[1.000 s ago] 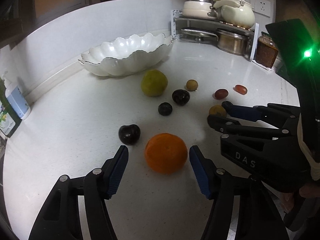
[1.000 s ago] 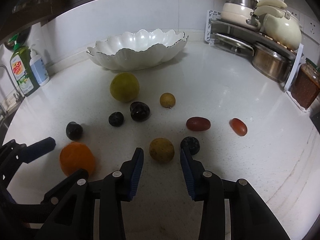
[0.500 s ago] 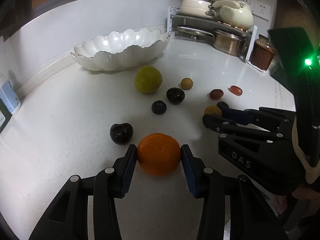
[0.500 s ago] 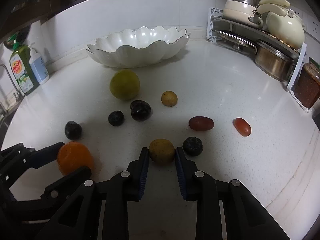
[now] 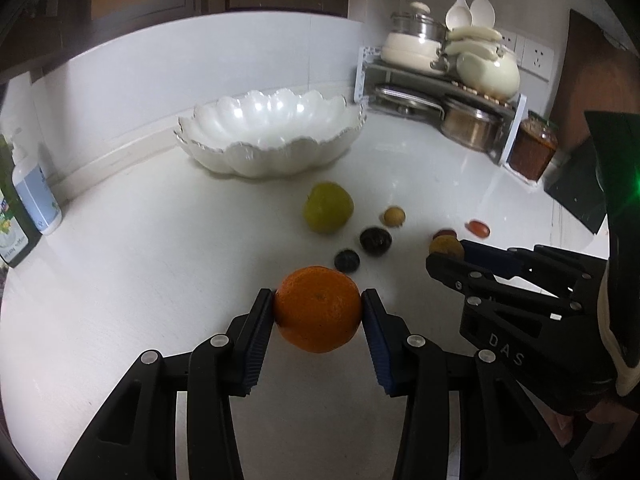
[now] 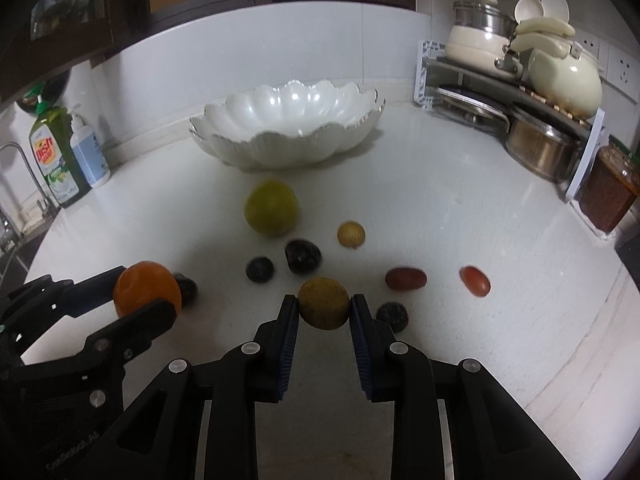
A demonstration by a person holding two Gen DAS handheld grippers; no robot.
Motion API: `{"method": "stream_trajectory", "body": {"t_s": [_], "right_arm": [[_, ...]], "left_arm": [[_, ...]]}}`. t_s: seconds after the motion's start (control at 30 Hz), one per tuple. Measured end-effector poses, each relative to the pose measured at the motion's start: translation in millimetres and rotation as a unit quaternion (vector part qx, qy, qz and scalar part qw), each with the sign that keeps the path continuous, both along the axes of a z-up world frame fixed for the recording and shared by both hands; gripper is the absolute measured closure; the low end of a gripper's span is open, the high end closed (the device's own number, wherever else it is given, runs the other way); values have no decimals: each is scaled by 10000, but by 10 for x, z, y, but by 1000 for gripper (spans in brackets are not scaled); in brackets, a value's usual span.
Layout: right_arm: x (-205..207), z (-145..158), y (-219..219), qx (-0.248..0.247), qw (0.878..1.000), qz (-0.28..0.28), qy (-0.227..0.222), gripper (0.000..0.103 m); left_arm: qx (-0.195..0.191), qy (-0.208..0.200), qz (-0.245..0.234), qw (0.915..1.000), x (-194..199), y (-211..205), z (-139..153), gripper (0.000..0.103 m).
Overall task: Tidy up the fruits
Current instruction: 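Lift the orange with the left gripper while the right gripper carries the yellow fruit to the bowl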
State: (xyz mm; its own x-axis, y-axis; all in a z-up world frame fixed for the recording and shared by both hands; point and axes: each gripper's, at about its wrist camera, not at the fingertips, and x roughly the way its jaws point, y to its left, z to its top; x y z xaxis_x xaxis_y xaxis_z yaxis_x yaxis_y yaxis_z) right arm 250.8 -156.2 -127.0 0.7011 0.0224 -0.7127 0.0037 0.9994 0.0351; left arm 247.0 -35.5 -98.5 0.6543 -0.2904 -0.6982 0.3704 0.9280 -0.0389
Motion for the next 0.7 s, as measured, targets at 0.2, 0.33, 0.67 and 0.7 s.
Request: {"method": "stream_trajectory", "body": {"t_s": [0.2, 0.33, 0.67, 0.7], "right_arm": [[21, 197, 62, 2, 9998, -72, -195, 75], [74, 332, 99, 32, 9994, -139, -314, 75], [308, 716, 293, -47, 9969, -344, -713, 75], [341, 744, 315, -67, 9965, -371, -747, 75]], "left_arm": [[-148, -208, -1, 9997, 72, 102, 243, 59], [-192, -371, -3, 9991, 145, 184, 415, 59], [-188, -783, -124, 9967, 461, 352, 795, 59], [-185, -811, -135, 9964, 505, 369, 826, 59]]}}
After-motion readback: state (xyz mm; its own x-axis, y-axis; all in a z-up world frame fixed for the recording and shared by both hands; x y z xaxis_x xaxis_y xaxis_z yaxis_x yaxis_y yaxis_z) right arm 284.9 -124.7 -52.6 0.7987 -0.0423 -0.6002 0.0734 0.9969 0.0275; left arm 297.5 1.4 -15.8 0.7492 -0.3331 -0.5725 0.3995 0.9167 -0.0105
